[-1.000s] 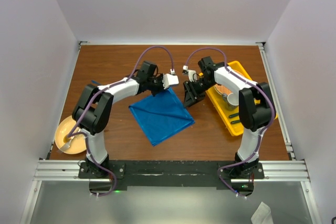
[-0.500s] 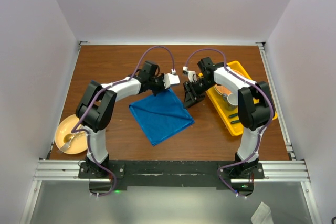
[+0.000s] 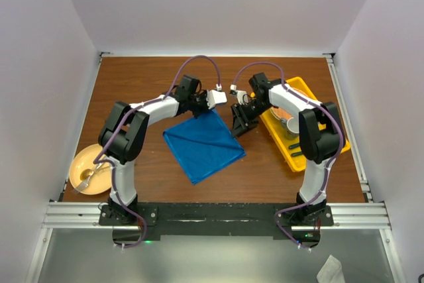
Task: Fold the napkin into a case and place the utensils inside
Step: Fold the top corner of the square-folded napkin at the center of the board.
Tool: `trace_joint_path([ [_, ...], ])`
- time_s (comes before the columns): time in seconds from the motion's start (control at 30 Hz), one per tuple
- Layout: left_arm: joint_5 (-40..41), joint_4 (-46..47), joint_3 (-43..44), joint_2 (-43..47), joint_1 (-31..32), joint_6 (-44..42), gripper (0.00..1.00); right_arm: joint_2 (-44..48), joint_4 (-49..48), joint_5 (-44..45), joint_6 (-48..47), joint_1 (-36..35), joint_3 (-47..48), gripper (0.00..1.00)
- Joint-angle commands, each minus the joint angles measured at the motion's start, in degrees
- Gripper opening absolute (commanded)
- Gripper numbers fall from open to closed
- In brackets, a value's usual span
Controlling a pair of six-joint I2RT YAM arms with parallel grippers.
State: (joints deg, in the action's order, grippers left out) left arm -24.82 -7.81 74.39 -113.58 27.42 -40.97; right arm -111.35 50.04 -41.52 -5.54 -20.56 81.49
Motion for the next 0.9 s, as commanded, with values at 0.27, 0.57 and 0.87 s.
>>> trace_joint_path([
  [0.27, -0.7, 0.6, 4.4, 0.0, -0.7, 4.2, 0.26, -0.5, 1.5, -1.4, -1.3, 0.2, 3.8, 0.44],
  [0.57, -9.9, -4.6, 5.0, 11.3, -10.5, 22.9, 0.56, 3.4, -5.4, -8.3, 0.5, 0.2, 3.6, 0.58],
  [0.87, -31.3, 12.0, -21.6, 26.7, -18.1, 64.8, 1.0, 8.1, -25.6, -14.9, 15.9, -5.5, -7.4, 0.92],
])
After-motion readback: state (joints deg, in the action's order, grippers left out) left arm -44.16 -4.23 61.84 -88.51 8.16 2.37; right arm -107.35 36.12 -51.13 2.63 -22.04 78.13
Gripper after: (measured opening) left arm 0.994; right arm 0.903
